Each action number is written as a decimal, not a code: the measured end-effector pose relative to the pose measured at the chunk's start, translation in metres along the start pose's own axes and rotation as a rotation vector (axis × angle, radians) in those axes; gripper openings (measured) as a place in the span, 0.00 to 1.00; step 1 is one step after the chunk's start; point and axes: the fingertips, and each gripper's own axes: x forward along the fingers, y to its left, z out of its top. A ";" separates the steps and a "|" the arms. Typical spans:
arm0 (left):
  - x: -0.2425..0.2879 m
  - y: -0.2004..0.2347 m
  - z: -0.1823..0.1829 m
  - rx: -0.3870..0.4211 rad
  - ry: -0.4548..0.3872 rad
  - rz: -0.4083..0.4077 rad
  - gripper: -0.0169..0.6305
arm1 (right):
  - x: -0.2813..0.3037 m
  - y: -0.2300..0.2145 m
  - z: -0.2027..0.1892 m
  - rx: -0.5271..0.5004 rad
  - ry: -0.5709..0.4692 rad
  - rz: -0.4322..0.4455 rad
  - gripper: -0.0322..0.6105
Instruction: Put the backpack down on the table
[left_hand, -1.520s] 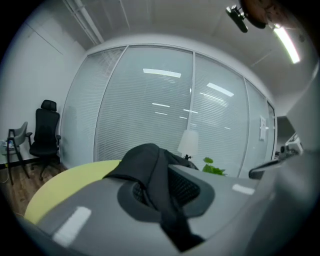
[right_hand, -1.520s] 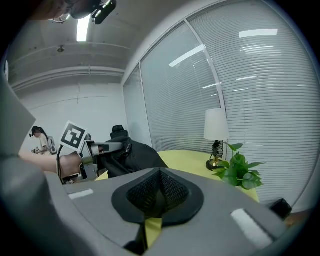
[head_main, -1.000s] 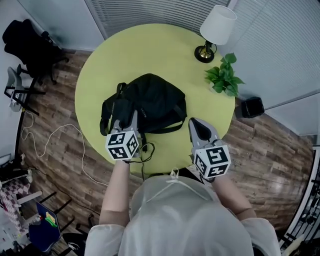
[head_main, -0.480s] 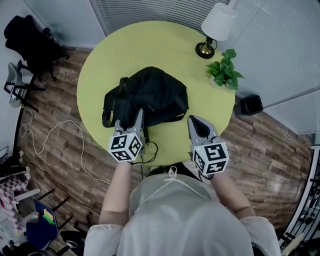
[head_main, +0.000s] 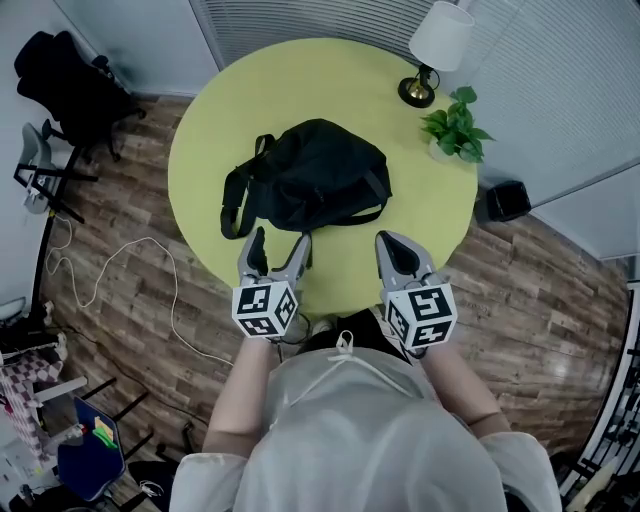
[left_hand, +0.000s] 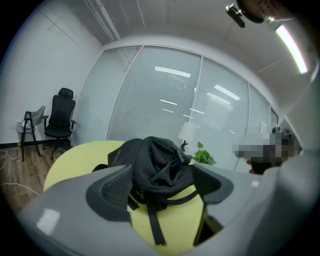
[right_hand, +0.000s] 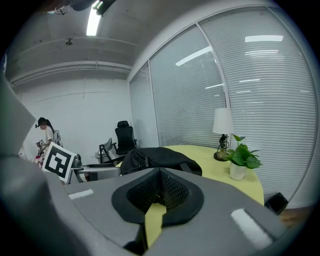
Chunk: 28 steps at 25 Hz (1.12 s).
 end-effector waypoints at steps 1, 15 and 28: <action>-0.009 0.000 0.004 0.027 -0.012 0.007 0.60 | -0.002 0.006 -0.002 0.001 -0.002 -0.001 0.05; -0.117 -0.020 0.093 0.094 -0.270 -0.047 0.04 | -0.033 0.072 0.004 -0.017 -0.104 0.002 0.05; -0.131 -0.027 0.094 0.147 -0.261 -0.091 0.04 | -0.044 0.089 0.019 -0.074 -0.171 -0.020 0.05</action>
